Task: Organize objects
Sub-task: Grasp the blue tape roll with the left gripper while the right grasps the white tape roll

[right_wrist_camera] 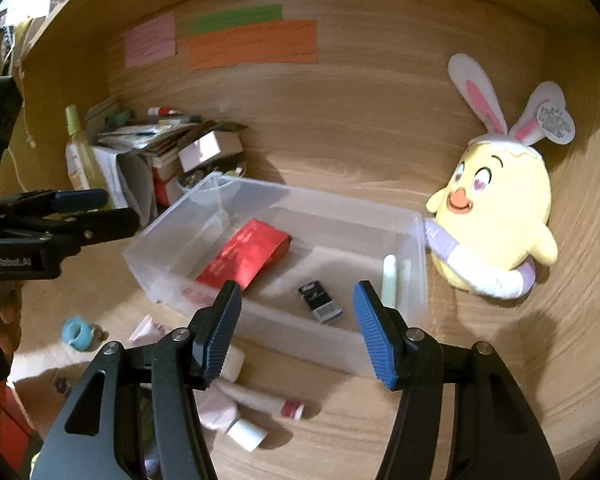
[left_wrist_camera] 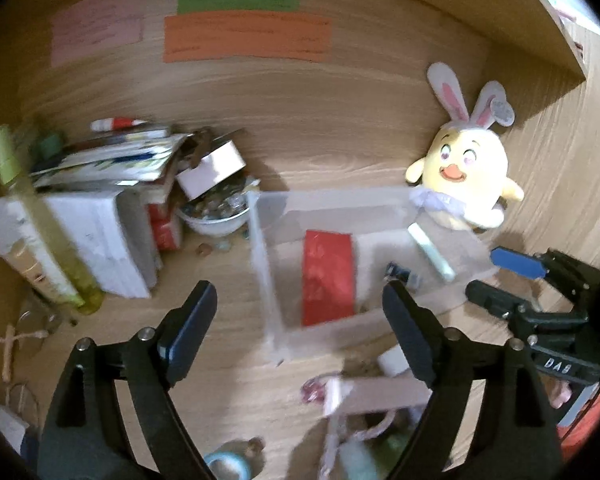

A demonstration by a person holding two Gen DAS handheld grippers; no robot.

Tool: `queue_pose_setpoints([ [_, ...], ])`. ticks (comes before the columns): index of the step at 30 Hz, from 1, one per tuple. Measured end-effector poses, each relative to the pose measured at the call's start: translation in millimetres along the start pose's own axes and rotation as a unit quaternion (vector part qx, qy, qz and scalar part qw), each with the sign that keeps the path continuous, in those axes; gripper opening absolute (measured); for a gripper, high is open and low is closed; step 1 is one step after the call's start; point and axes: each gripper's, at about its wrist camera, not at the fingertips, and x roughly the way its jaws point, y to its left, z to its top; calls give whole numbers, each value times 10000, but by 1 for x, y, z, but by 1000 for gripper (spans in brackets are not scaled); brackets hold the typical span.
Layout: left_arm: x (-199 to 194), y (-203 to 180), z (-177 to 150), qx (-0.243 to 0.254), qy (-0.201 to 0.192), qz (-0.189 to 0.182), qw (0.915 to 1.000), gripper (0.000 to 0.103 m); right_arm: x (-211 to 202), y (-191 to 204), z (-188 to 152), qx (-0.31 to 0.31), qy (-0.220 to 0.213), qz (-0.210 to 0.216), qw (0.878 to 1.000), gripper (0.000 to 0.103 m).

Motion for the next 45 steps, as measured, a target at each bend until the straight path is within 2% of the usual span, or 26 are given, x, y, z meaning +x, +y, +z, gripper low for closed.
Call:
queue_pose_setpoints([
  [14, -4, 44, -79, -326, 708, 184, 9968, 85, 16, 25, -34, 64, 430, 166, 9989, 55],
  [20, -2, 53, -104, -460, 964, 96, 9942, 85, 41, 32, -43, 201, 776, 277, 9964, 55],
  [26, -1, 58, -121, -519, 1109, -39, 9925, 85, 56, 36, -44, 318, 943, 386, 9943, 55],
  [32, -2, 57, -124, -494, 1115, -180, 9924, 70, 65, 40, -44, 377, 1004, 455, 9932, 54],
  [34, -2, 55, -123, -425, 1114, -236, 9926, 62, 66, 44, -46, 321, 1002, 434, 9935, 49],
  [36, -2, 53, -123, -375, 1113, -255, 9927, 49, 66, 47, -46, 268, 1025, 440, 9934, 37],
  [38, -1, 52, -122, -339, 1108, -261, 9929, 40, 65, 49, -47, 227, 982, 394, 9941, 37],
  [45, -5, 54, -120, -454, 1014, -267, 9934, 40, 51, 56, -42, 65, 720, 314, 9969, 37],
])
